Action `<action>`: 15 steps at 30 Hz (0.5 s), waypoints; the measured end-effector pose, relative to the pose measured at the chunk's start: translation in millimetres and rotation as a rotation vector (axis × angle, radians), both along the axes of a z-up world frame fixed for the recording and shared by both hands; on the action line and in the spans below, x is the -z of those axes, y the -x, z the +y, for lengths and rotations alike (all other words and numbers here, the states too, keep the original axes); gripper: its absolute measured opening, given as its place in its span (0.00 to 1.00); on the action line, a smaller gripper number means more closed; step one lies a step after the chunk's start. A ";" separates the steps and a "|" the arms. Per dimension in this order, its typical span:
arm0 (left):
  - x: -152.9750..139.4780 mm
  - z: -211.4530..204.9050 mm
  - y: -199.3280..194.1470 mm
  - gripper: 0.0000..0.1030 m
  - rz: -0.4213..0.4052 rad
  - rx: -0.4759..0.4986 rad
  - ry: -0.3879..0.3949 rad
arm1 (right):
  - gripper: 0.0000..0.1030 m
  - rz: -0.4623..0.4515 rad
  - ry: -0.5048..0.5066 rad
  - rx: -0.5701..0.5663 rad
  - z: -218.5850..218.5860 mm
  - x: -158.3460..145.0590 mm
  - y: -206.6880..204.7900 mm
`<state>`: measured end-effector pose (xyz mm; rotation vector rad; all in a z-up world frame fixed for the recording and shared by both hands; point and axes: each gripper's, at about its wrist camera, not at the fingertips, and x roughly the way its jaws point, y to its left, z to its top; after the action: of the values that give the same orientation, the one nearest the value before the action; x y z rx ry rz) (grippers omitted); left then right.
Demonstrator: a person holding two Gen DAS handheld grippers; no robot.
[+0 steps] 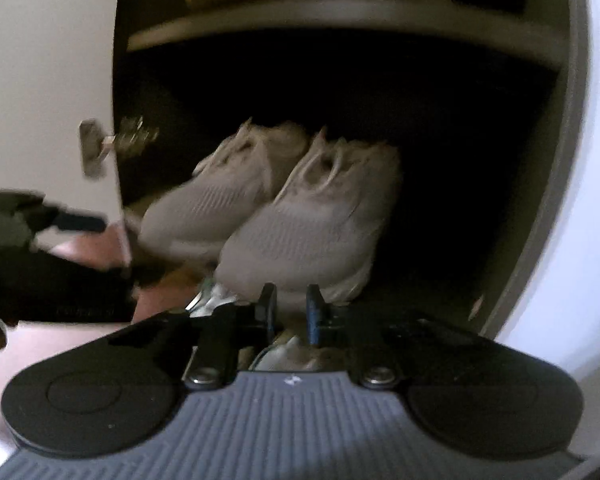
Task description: Organize scattered shoes
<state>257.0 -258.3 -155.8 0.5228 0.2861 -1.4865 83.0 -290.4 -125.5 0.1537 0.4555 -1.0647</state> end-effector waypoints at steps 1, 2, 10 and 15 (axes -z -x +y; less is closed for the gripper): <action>-0.4 -3.2 1.3 0.67 -0.001 0.006 -0.006 | 0.11 -0.001 0.003 -0.006 -0.1 -0.4 -0.5; 0.2 -5.4 3.2 0.67 -0.011 0.007 -0.010 | 0.11 -0.002 0.000 -0.007 -1.3 -0.2 -2.0; 0.8 15.1 9.9 0.67 0.025 -0.039 -0.043 | 0.14 0.004 -0.046 0.015 6.1 -0.1 -9.0; -20.1 52.4 19.6 0.71 0.211 -0.211 -0.216 | 0.28 0.106 -0.173 0.051 20.7 -33.1 -6.7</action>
<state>237.4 -205.9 -135.7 0.4911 0.6541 -1.3128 89.7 -269.7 -92.4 0.2643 0.6430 -1.0864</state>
